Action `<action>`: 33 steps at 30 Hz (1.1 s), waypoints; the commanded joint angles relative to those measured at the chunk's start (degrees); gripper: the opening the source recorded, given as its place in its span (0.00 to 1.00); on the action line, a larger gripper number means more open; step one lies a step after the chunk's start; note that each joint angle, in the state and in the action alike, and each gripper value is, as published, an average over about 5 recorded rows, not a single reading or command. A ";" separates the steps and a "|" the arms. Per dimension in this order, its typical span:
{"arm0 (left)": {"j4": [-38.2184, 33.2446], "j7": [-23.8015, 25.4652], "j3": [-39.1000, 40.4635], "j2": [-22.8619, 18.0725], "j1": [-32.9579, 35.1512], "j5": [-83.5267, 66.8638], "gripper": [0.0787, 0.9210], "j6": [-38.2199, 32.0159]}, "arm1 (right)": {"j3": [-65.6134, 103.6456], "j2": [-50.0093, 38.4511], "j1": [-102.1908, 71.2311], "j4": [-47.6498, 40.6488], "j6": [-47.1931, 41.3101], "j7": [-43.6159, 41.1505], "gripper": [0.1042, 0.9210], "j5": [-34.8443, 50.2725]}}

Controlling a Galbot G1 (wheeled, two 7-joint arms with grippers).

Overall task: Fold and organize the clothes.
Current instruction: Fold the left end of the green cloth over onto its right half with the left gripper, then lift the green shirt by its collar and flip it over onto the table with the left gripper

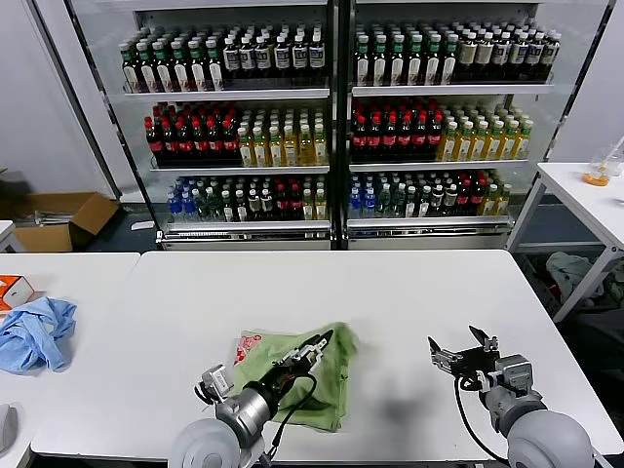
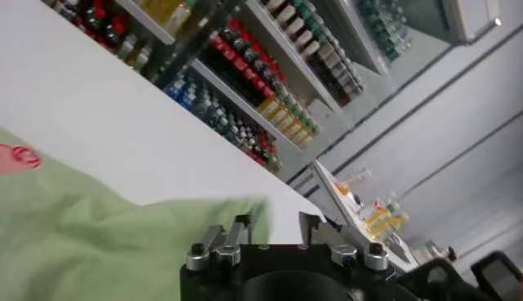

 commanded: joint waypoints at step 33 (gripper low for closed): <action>8.47 -0.18 -8.24 1.89 7.74 21.74 0.88 -4.43 | 0.85 -0.04 -0.72 0.60 0.21 -0.14 0.88 -0.21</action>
